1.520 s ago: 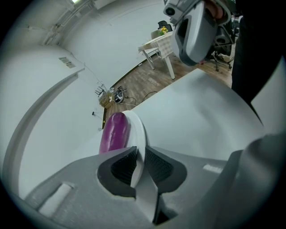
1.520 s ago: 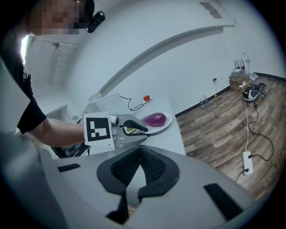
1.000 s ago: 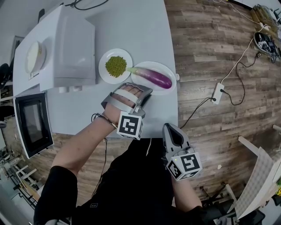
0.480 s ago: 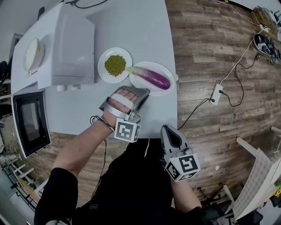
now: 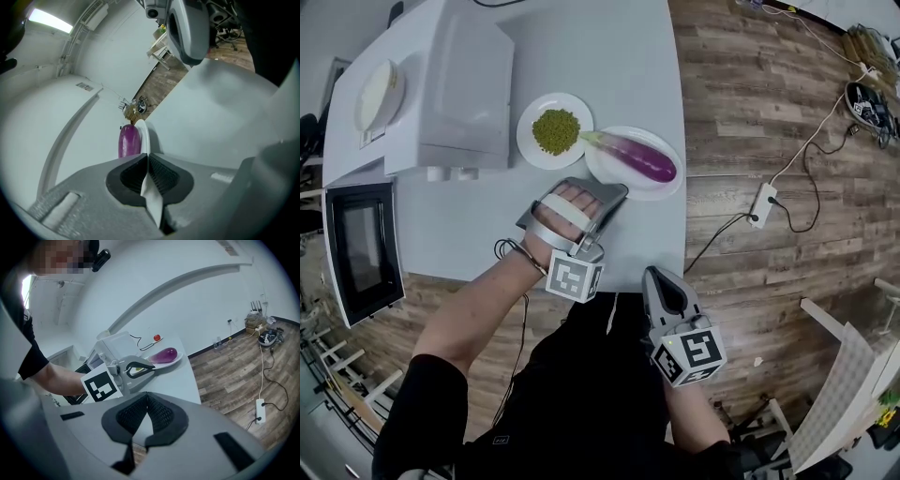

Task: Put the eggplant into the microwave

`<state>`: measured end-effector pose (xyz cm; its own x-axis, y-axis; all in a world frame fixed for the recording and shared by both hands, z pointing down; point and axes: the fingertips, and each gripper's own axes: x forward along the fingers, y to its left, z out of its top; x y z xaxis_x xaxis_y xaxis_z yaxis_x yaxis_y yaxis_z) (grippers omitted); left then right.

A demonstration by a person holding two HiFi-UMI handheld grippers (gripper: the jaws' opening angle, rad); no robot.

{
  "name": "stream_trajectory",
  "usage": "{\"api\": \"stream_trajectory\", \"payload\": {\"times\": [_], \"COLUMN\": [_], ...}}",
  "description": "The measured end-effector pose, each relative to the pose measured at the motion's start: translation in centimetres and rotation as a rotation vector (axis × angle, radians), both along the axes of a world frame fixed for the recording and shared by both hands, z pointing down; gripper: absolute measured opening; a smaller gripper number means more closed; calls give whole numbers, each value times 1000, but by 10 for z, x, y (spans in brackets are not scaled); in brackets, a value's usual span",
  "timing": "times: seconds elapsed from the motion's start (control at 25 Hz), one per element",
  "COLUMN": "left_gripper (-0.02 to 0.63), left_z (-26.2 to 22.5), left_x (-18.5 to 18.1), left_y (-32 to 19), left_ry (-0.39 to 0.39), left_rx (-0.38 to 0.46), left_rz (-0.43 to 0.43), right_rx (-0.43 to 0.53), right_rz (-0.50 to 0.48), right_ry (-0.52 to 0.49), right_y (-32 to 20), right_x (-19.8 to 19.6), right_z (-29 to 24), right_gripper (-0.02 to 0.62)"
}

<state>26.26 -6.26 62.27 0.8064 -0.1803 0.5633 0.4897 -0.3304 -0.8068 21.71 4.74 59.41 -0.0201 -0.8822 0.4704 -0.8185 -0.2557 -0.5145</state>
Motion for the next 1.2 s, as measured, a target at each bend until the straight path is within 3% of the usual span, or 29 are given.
{"api": "stream_trajectory", "payload": {"times": [0.4, 0.76, 0.96, 1.2], "left_gripper": [18, 18, 18, 18], "left_z": [1, -5, -13, -31], "left_x": [-5, -8, -11, -15], "left_y": [-3, -7, -11, -20], "left_ry": [97, 126, 148, 167], "left_rx": [58, 77, 140, 150], "left_rz": [20, 14, 18, -34], "right_rx": [-25, -24, -16, -3], "right_rz": [-30, -60, -81, -124], "right_ry": [6, 8, 16, 34], "right_y": [-3, -12, -17, -25], "right_x": [-5, -6, -5, -4], "right_z": [5, 5, -1, -13], "right_gripper": [15, 15, 15, 15]}}
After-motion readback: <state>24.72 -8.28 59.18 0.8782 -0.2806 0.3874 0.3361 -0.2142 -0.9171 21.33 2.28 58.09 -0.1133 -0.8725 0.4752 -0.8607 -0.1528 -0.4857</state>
